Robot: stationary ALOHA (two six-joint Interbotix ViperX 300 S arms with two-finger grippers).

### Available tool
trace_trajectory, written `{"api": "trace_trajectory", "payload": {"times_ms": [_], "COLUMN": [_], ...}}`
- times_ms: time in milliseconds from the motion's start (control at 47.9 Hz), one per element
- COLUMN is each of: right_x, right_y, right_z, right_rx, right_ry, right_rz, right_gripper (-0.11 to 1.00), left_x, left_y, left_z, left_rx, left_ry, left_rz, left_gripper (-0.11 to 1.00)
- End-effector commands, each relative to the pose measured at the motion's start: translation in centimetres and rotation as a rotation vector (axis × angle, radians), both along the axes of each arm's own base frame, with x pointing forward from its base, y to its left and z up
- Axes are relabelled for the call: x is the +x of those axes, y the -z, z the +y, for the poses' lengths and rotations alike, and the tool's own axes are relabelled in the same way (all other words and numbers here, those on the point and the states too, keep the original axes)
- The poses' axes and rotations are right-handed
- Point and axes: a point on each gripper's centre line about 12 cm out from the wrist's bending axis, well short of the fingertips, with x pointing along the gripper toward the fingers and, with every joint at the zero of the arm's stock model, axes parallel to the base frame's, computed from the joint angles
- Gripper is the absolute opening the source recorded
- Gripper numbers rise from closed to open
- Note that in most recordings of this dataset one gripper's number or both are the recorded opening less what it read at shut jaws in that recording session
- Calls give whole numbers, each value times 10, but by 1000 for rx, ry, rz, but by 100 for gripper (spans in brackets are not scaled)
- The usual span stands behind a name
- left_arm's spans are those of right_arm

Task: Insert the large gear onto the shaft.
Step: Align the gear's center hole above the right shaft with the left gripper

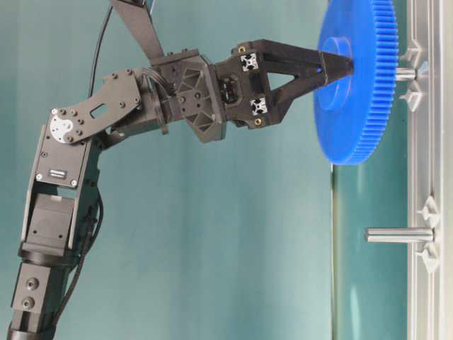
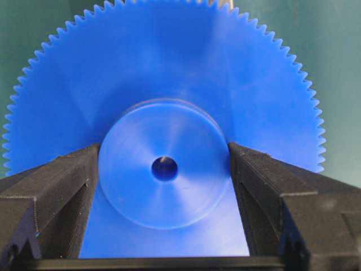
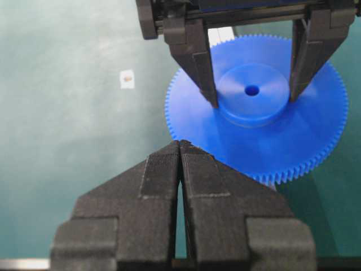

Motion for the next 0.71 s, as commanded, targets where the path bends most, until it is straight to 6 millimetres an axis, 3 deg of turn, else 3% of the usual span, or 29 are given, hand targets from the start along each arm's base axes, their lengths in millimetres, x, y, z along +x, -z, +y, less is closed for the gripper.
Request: {"api": "trace_trajectory", "payload": {"times_ms": [0,627,689], "right_x": [2,2,2], "right_y": [-3,-4,-4], "right_z": [0,0,0], "right_rx": [8,8,8], "right_ry": [4,4,4], "right_rz": [-9,-9,-11], "right_gripper": [4,4,4], "left_x": [1,1,0], "left_y": [-15,-13,-13], "left_z": [5,3,3], "left_rx": [11,7,7], "left_ry": [-8,-15,-14], "left_rz": [-36,-33,-35], "left_gripper": [76,77,84]}}
